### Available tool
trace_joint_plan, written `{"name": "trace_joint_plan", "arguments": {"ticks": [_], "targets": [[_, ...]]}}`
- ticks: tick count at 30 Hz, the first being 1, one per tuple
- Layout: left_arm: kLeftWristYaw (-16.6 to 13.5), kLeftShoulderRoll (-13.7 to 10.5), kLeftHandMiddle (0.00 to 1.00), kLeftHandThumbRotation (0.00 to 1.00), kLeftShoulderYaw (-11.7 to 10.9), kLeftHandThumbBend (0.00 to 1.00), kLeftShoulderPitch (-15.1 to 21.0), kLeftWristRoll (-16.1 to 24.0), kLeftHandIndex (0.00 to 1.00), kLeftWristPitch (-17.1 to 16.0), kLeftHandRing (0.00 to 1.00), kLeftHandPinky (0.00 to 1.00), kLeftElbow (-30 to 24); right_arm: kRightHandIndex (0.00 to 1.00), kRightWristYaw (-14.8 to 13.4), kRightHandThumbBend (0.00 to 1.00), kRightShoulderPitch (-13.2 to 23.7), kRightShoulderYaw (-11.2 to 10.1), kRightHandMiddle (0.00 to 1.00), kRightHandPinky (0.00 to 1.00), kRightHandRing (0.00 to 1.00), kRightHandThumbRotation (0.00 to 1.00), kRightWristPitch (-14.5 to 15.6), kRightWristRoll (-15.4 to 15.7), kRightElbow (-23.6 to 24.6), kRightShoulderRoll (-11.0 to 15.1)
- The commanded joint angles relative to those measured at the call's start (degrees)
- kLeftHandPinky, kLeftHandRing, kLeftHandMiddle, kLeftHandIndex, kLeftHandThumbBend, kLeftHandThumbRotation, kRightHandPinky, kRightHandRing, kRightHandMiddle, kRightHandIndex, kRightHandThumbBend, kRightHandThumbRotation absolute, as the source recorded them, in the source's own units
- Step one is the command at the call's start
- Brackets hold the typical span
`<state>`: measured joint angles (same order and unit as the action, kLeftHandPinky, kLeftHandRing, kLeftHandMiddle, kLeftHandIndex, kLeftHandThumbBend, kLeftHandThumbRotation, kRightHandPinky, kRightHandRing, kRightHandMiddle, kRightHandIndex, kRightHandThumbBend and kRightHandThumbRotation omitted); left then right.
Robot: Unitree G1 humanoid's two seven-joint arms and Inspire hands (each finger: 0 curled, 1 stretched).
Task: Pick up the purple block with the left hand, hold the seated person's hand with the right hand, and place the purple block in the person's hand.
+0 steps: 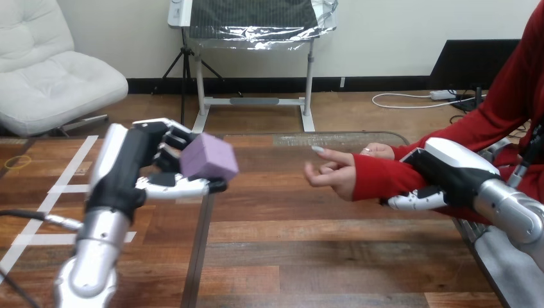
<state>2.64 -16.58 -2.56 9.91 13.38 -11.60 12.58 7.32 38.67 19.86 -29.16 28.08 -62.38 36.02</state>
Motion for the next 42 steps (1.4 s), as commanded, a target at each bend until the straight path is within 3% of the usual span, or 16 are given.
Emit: {"name": "trace_joint_plan", "arguments": {"ticks": [1, 5, 18, 30, 42], "targets": [[-1.75, 1.93, 0.41, 0.00, 1.30, 0.82, 7.89, -0.60, 0.41, -3.00, 0.38, 0.36, 4.33, 0.42, 0.53, 0.54, 2.90, -2.69, 0.40, 0.30, 0.35, 0.47, -1.03, -2.63, 5.62, -1.17], [-2.64, 3.02, 0.42, 0.00, 1.84, 0.82, 9.67, -0.23, 0.41, -3.68, 0.38, 0.36, 7.06, 0.42, 1.07, 0.54, 2.72, -2.85, 0.40, 0.30, 0.35, 0.47, -1.62, -3.53, 6.47, -1.45], [-6.52, 5.91, 0.43, 0.00, 3.84, 0.82, 17.02, 0.79, 0.42, -10.18, 0.39, 0.36, 21.06, 0.40, 1.60, 0.56, 2.27, -2.46, 0.39, 0.29, 0.33, 0.44, 0.16, -4.39, 10.43, -2.61], [-8.23, 8.60, 0.43, 0.00, 4.69, 0.80, 23.09, 0.16, 0.43, -13.99, 0.40, 0.37, 31.90, 0.40, 2.13, 0.56, 1.78, -2.36, 0.39, 0.30, 0.34, 0.40, 1.39, -5.00, 13.30, -3.68], [-9.05, 11.37, 0.43, 0.00, 4.68, 0.81, 27.54, -0.06, 0.42, -13.68, 0.41, 0.41, 38.76, 0.40, 3.04, 0.56, 1.26, -2.34, 0.39, 0.30, 0.34, 0.43, 2.14, -5.33, 15.26, -4.29]]}}
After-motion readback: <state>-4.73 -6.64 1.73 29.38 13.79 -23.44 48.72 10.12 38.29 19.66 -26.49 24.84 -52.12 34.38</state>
